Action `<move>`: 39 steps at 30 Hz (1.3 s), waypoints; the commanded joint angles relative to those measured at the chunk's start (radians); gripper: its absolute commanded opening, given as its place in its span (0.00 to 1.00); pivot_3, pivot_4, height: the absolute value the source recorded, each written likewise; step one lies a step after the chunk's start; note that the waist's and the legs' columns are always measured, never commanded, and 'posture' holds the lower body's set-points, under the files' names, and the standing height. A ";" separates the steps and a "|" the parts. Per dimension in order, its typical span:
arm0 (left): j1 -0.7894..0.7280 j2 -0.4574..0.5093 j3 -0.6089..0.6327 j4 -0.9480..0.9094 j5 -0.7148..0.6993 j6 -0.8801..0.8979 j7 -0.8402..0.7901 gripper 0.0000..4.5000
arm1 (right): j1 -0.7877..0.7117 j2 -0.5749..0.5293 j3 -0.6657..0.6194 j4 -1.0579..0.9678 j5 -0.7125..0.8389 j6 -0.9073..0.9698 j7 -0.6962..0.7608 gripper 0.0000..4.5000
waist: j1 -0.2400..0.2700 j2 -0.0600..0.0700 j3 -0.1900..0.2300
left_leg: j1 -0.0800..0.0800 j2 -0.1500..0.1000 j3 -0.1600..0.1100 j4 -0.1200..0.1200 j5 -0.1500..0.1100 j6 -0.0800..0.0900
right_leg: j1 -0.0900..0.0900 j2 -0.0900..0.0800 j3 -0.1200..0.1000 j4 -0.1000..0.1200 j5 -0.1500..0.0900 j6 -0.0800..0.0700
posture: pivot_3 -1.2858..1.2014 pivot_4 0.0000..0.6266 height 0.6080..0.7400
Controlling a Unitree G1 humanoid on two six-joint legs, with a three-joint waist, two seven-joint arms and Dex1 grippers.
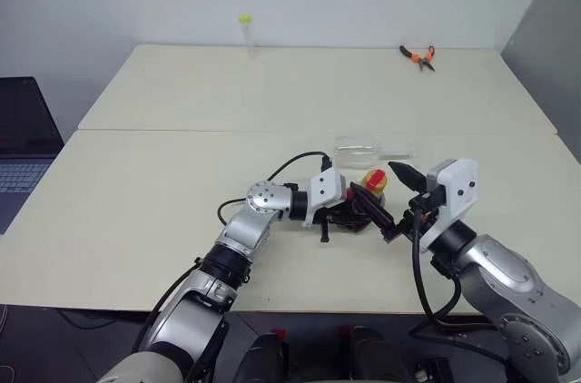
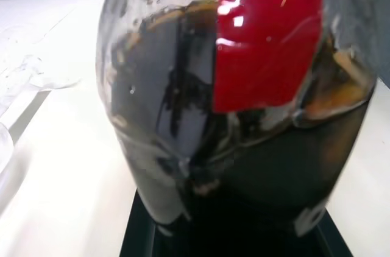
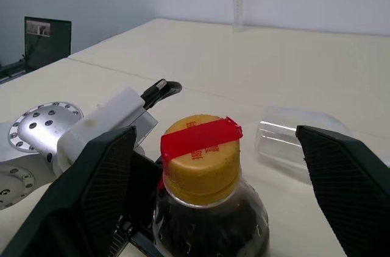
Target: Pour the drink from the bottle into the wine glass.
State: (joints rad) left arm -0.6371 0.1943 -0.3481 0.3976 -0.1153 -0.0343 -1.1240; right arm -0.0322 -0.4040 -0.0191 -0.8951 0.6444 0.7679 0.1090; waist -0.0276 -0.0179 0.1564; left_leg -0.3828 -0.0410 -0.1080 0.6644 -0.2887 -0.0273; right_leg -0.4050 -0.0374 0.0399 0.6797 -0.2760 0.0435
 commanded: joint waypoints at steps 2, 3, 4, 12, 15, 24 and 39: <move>-0.019 -0.004 0.020 -0.024 -0.010 -0.028 0.005 0.17 | 0.014 0.017 -0.014 -0.022 -0.006 -0.046 0.011 0.63 | 0.000 0.000 0.000 | 0.000 0.000 0.000 0.000 0.000 0.000 | 0.000 0.000 0.000 0.000 0.000 0.000 | 0.52 0.24 1.00; -0.018 -0.003 0.020 -0.024 -0.009 -0.028 0.005 0.17 | 0.017 0.020 -0.013 -0.021 -0.006 -0.050 0.012 0.56 | 0.000 0.000 0.000 | 0.000 0.000 0.000 0.000 0.000 0.000 | 0.000 0.000 0.000 0.000 0.000 0.000 | 0.52 0.24 1.00; -0.018 -0.002 0.020 -0.024 -0.009 -0.028 0.005 0.17 | 0.019 0.024 -0.012 -0.021 -0.005 -0.053 0.012 0.47 | 0.000 0.000 0.000 | 0.000 0.000 0.000 0.000 0.000 0.000 | 0.000 0.000 0.000 0.000 0.000 0.000 | 0.52 0.24 1.00; -0.017 0.000 0.020 -0.030 -0.011 -0.020 0.000 0.17 | 0.003 0.015 -0.025 0.023 -0.020 -0.076 0.056 0.28 | -0.001 0.000 0.000 | 0.000 0.000 0.000 0.000 0.000 0.000 | 0.000 0.000 0.000 0.000 0.000 0.000 | 0.52 0.24 1.00; -0.008 0.001 0.013 -0.054 -0.024 -0.007 -0.021 0.17 | -0.078 -0.094 -0.075 0.149 0.020 -0.098 0.242 0.28 | -0.002 0.000 0.000 | 0.000 -0.001 0.001 0.000 0.000 0.000 | 0.000 0.000 0.000 0.000 0.000 0.000 | 0.52 0.24 1.00; 0.028 0.016 0.003 -0.165 -0.079 0.047 -0.102 0.17 | -0.465 -0.518 0.036 0.710 0.024 -0.071 0.895 0.28 | -0.004 0.002 0.002 | 0.001 0.000 0.002 0.000 0.000 0.001 | 0.001 0.001 0.000 -0.001 0.000 0.000 | 0.52 0.24 1.00; 0.018 -0.018 0.028 -0.123 -0.055 0.038 -0.019 0.16 | -0.216 -0.299 -0.146 0.114 0.165 0.043 0.439 0.91 | 0.011 0.001 0.002 | -0.002 0.001 0.000 0.001 0.000 0.000 | 0.000 -0.002 0.000 -0.001 0.000 0.000 | 0.52 0.24 1.00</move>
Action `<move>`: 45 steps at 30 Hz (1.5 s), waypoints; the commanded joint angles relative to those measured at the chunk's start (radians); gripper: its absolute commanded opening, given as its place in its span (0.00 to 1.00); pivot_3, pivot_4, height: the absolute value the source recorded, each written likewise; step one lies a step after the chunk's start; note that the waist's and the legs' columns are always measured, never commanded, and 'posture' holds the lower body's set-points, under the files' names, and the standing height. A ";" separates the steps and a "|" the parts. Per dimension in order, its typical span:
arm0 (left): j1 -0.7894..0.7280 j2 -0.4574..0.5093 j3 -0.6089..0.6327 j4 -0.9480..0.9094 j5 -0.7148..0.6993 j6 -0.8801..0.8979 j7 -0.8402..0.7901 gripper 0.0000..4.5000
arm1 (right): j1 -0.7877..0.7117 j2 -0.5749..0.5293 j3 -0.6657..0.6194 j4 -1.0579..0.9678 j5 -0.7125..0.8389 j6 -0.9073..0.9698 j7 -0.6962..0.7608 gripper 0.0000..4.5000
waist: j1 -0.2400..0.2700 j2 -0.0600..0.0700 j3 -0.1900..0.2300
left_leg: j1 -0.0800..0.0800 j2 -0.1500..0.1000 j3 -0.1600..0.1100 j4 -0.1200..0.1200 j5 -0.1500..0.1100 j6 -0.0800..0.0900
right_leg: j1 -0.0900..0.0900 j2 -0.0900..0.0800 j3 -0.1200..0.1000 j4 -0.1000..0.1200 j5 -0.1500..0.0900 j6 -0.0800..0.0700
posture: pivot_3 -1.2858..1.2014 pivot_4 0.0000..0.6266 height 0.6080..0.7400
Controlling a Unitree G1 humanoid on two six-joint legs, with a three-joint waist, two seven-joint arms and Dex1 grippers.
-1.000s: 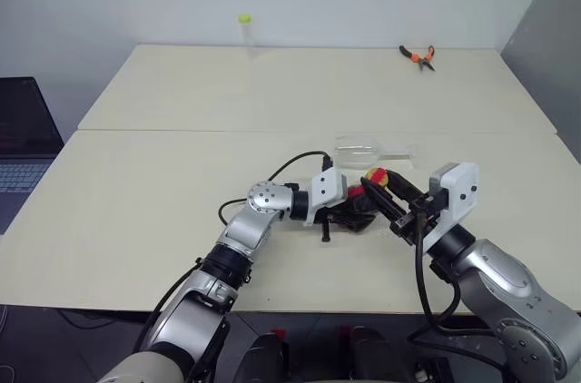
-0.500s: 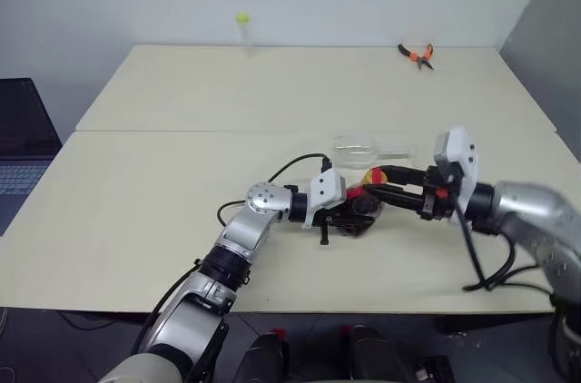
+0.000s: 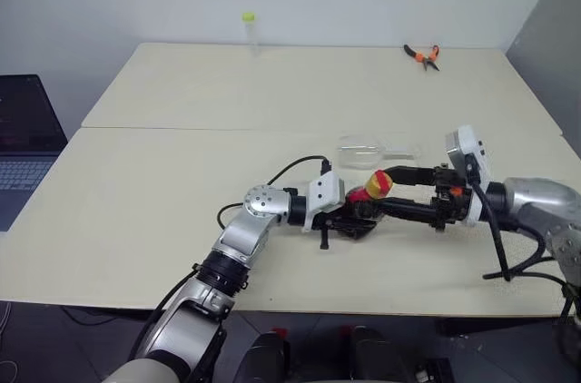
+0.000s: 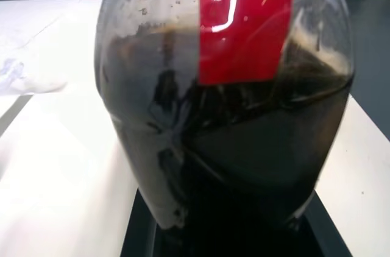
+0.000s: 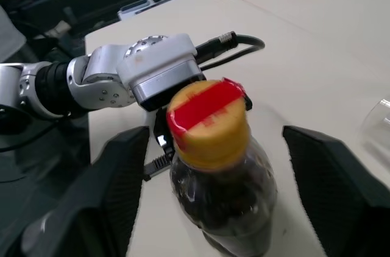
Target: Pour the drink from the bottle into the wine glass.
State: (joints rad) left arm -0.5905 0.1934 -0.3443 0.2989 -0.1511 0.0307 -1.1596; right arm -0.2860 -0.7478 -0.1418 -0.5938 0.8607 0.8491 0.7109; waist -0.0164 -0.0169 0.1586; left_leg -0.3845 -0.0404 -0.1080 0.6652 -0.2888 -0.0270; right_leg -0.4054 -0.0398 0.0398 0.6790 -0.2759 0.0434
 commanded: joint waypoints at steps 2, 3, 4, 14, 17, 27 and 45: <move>-0.032 -0.021 0.023 -0.019 -0.020 -0.028 0.020 0.16 | 0.070 0.084 -0.004 -0.244 -0.103 -0.046 -0.245 0.91 | -0.001 0.000 0.000 | 0.000 0.000 0.000 0.000 0.000 0.000 | 0.000 0.000 0.000 0.001 0.000 0.000 | 0.52 0.24 1.00; -0.034 -0.023 0.022 -0.016 -0.019 -0.029 0.021 0.16 | 0.079 0.114 0.006 -0.254 -0.123 -0.050 -0.290 0.91 | -0.001 0.000 0.000 | 0.000 0.000 0.000 0.000 0.000 0.000 | 0.000 0.000 0.000 0.001 0.000 0.000 | 0.52 0.24 1.00; -0.035 -0.024 0.021 -0.014 -0.019 -0.031 0.022 0.16 | 0.084 0.136 0.012 -0.260 -0.134 -0.052 -0.322 0.91 | -0.002 0.000 0.000 | 0.001 0.000 0.000 0.000 0.000 0.000 | 0.000 0.001 0.000 0.001 0.000 0.000 | 0.52 0.24 1.00; -0.043 -0.033 0.015 0.004 -0.017 -0.042 0.015 0.16 | 0.116 0.228 0.051 -0.218 -0.257 -0.108 -0.411 0.91 | -0.009 0.000 0.000 | 0.001 -0.001 0.000 -0.001 0.000 -0.001 | 0.001 0.002 0.000 0.001 0.000 0.000 | 0.52 0.24 1.00; -0.042 -0.034 0.017 0.005 -0.017 -0.043 0.017 0.16 | 0.158 0.222 -0.013 -0.207 -0.241 -0.112 -0.395 0.91 | -0.010 0.000 0.000 | 0.002 -0.001 0.000 -0.001 0.000 0.000 | 0.001 0.002 0.000 0.001 0.000 0.000 | 0.52 0.24 1.00; -0.036 -0.030 0.019 0.005 -0.017 -0.045 0.026 0.16 | 0.344 0.122 -0.270 -0.246 0.018 -0.063 -0.295 0.91 | -0.009 0.000 0.000 | 0.002 -0.001 0.001 -0.001 0.000 0.000 | 0.001 0.002 0.000 0.001 0.000 0.000 | 0.52 0.24 1.00; -0.037 -0.028 0.014 0.008 -0.015 -0.050 0.022 0.16 | 0.151 0.101 -0.010 -0.278 -0.035 -0.081 -0.472 0.91 | -0.011 0.000 0.000 | 0.002 -0.001 0.001 -0.001 0.000 0.000 | 0.002 0.002 0.000 0.000 0.000 0.000 | 0.52 0.24 1.00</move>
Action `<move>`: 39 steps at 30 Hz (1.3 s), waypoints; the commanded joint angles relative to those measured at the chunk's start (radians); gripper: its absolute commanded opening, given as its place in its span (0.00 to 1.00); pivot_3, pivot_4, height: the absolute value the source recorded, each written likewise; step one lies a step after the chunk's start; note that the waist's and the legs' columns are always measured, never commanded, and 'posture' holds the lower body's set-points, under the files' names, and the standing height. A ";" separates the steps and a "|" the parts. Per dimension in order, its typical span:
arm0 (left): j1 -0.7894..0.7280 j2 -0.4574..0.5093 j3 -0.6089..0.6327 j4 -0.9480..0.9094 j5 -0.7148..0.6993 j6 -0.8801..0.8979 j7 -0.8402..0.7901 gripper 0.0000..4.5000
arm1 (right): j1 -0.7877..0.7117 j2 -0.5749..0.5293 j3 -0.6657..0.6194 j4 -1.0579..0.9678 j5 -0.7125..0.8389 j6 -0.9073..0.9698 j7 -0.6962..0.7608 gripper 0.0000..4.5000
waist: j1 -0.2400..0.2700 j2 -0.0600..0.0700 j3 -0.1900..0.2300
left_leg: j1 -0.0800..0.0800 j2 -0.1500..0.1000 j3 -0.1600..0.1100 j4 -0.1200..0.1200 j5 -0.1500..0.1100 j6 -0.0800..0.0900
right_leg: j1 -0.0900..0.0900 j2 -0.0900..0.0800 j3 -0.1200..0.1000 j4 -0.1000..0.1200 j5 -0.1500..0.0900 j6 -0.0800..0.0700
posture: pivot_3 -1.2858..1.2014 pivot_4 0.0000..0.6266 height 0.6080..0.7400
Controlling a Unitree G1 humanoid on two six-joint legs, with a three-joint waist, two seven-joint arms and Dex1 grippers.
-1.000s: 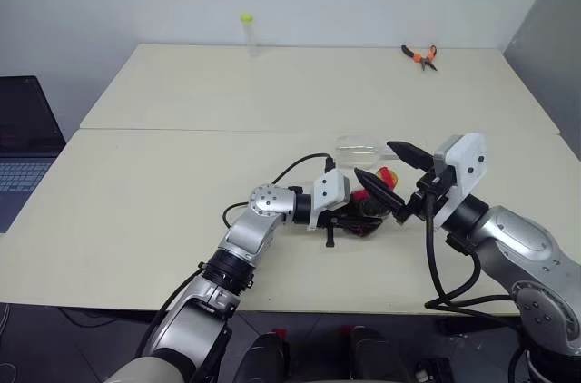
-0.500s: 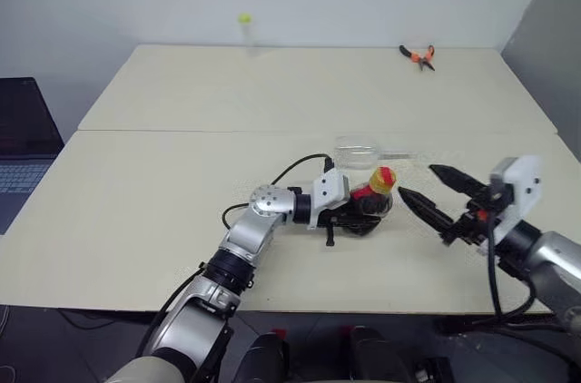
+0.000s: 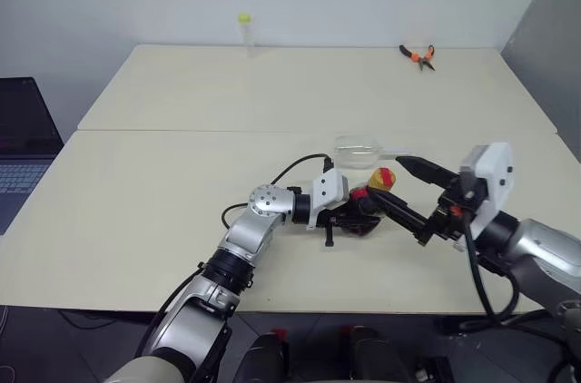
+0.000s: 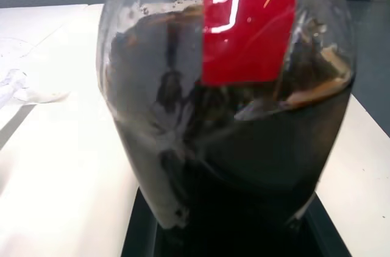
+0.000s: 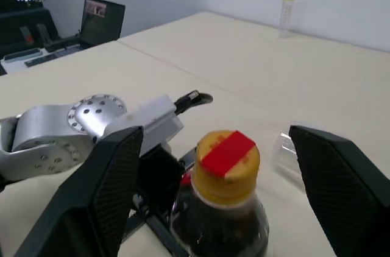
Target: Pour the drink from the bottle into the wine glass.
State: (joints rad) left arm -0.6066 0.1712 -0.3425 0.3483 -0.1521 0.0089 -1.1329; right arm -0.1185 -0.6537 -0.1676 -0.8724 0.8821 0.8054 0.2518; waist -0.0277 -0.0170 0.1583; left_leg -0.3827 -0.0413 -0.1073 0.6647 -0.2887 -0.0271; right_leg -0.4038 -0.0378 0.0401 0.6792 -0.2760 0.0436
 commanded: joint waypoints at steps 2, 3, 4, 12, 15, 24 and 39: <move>-0.020 -0.004 0.012 -0.043 -0.014 -0.028 -0.005 0.16 | -0.010 0.011 0.016 0.016 -0.083 -0.052 -0.011 0.91 | 0.000 0.000 0.000 | 0.000 0.000 0.000 0.000 0.000 0.000 | 0.000 0.000 0.000 0.000 0.000 0.000 | 0.52 0.24 1.00; -0.019 -0.003 0.013 -0.043 -0.014 -0.028 -0.006 0.16 | -0.003 0.015 0.007 0.023 -0.086 -0.057 -0.009 0.91 | 0.000 0.000 0.000 | 0.000 0.000 0.000 0.000 0.000 0.000 | 0.000 0.000 0.000 0.000 0.000 0.000 | 0.52 0.24 1.00; -0.018 -0.002 0.013 -0.044 -0.014 -0.028 -0.006 0.16 | 0.005 0.019 -0.005 0.029 -0.083 -0.061 -0.006 0.91 | 0.000 0.000 0.000 | 0.000 0.000 0.000 0.000 0.000 0.000 | 0.000 0.000 0.000 0.000 0.000 0.000 | 0.52 0.24 1.00; -0.014 -0.005 0.009 -0.043 -0.013 -0.031 -0.004 0.16 | 0.104 0.018 -0.123 0.031 0.003 -0.051 0.025 0.91 | 0.001 0.000 0.000 | 0.000 0.000 0.000 0.000 0.000 0.000 | 0.000 0.000 0.000 0.000 0.000 0.000 | 0.52 0.24 1.00; -0.014 -0.005 0.008 -0.043 -0.013 -0.032 -0.004 0.16 | 0.144 -0.004 -0.164 0.028 0.026 -0.050 0.048 0.91 | 0.001 0.000 0.000 | 0.000 0.000 0.000 0.000 0.000 0.000 | 0.000 0.000 0.000 0.000 0.000 0.000 | 0.52 0.24 1.00; -0.024 -0.003 0.014 -0.030 -0.015 -0.034 -0.012 0.16 | 0.229 -0.107 -0.257 -0.014 0.244 -0.021 0.103 0.91 | 0.000 0.000 0.000 | 0.000 0.001 0.001 0.000 0.000 0.000 | 0.000 0.001 0.000 0.001 0.000 0.000 | 0.52 0.24 1.00; -0.021 -0.001 0.012 -0.040 -0.012 -0.029 -0.010 0.16 | 0.039 0.013 -0.019 0.043 0.076 -0.064 -0.027 0.91 | 0.000 0.000 0.000 | 0.000 0.000 0.000 0.000 0.000 0.000 | 0.000 0.000 0.000 0.000 0.000 0.000 | 0.52 0.24 1.00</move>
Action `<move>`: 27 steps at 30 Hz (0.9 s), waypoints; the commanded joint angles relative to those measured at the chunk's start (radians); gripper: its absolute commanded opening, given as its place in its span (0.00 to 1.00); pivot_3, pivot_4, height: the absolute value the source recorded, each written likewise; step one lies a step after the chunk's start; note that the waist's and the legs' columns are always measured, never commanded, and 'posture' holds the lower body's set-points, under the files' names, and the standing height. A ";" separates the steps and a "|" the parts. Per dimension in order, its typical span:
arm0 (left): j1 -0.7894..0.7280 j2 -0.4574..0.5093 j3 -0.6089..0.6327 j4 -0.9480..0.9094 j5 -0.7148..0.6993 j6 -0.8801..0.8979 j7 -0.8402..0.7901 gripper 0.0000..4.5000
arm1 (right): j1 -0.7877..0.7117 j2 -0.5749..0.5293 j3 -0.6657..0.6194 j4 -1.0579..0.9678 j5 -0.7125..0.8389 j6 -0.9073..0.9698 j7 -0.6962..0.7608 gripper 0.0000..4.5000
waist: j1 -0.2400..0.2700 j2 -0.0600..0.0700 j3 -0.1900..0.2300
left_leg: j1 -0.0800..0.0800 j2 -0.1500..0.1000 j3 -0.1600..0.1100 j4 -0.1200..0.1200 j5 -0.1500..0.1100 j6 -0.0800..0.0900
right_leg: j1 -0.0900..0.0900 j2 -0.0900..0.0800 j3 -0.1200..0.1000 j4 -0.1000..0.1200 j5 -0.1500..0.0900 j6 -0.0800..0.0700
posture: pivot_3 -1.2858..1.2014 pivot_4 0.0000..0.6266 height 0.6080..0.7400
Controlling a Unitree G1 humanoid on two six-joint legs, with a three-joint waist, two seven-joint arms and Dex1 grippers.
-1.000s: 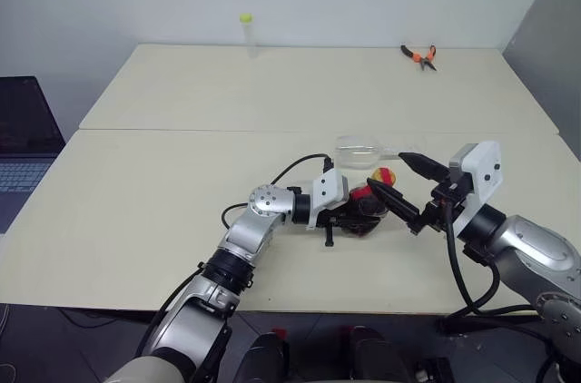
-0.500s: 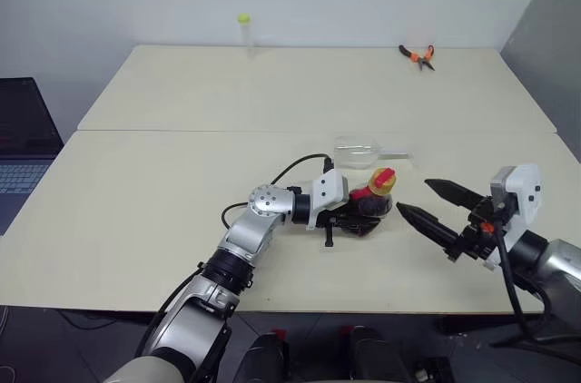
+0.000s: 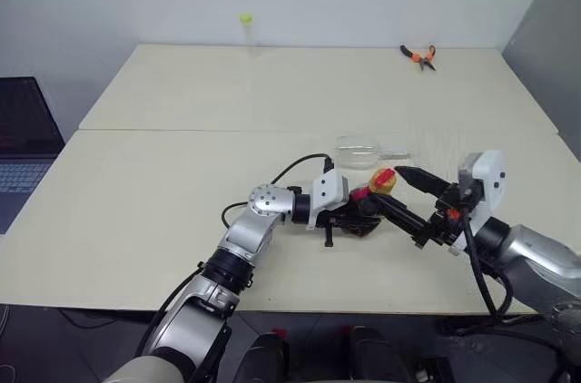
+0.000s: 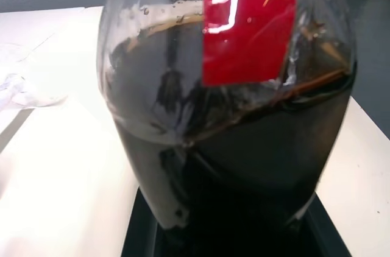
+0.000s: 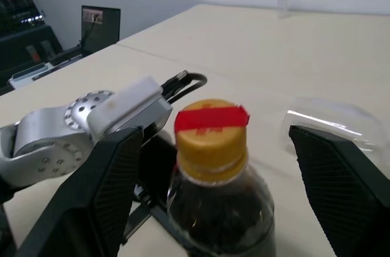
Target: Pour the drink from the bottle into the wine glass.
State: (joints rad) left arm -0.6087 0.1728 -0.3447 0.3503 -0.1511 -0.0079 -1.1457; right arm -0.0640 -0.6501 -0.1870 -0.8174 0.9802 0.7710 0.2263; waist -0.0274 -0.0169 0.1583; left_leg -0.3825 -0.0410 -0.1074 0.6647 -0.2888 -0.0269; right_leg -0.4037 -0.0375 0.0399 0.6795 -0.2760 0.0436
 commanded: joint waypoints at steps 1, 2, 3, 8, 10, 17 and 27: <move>-0.017 -0.002 0.014 -0.042 -0.013 -0.013 0.003 0.16 | -0.019 0.012 0.004 -0.010 -0.030 -0.032 0.000 0.91 | 0.000 0.000 0.000 | 0.000 0.000 0.000 0.000 0.000 0.000 | 0.000 0.000 0.000 0.000 0.000 0.000 | 0.52 0.24 1.00; -0.016 -0.002 0.014 -0.043 -0.012 -0.014 0.003 0.16 | -0.022 0.016 0.009 -0.007 -0.038 -0.035 -0.001 0.91 | 0.000 0.000 0.000 | 0.000 0.000 0.000 0.000 0.000 0.000 | 0.000 0.000 0.000 0.000 0.000 0.000 | 0.52 0.24 1.00; -0.014 -0.002 0.013 -0.043 -0.012 -0.014 0.004 0.16 | -0.026 0.023 0.016 -0.004 -0.048 -0.039 -0.003 0.91 | 0.000 0.000 0.000 | 0.000 0.000 0.000 0.000 0.000 0.000 | 0.000 0.000 0.000 0.000 0.000 0.000 | 0.52 0.24 1.00; -0.013 -0.002 0.014 -0.042 -0.013 -0.013 0.004 0.16 | -0.031 0.048 0.042 -0.002 -0.090 -0.048 -0.006 0.78 | 0.000 0.000 0.000 | 0.000 0.000 0.000 0.000 0.000 0.000 | 0.000 0.000 0.000 0.000 0.000 0.000 | 0.52 0.24 1.00; -0.014 -0.003 0.013 -0.041 -0.013 -0.013 0.004 0.16 | -0.028 0.057 0.040 -0.002 -0.095 -0.054 -0.006 0.62 | 0.000 0.000 0.000 | 0.000 0.000 0.000 0.000 0.000 0.000 | 0.000 0.000 0.000 0.000 0.000 0.000 | 0.52 0.24 1.00; -0.017 -0.004 0.014 -0.037 -0.013 -0.013 0.005 0.16 | -0.004 0.089 0.023 -0.017 -0.092 -0.068 -0.005 0.28 | 0.000 0.000 0.000 | 0.000 0.000 0.000 0.000 0.000 0.000 | 0.000 0.000 0.000 0.000 0.000 0.000 | 0.52 0.24 1.00; -0.008 -0.015 0.019 -0.046 -0.025 -0.006 0.013 0.16 | -0.039 0.210 -0.040 -0.024 -0.044 -0.128 -0.090 0.28 | 0.000 0.000 0.000 | 0.000 0.000 0.000 0.000 0.000 0.000 | 0.000 0.000 0.000 0.000 0.000 0.000 | 0.52 0.24 1.00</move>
State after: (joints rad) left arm -0.6144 0.1604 -0.3313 0.3456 -0.1582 -0.0059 -1.1255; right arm -0.0685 -0.4469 -0.1626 -0.8105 0.9307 0.7035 0.1701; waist -0.0277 -0.0166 0.1582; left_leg -0.3823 -0.0410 -0.1073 0.6646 -0.2888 -0.0269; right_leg -0.4040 -0.0375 0.0403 0.6797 -0.2760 0.0436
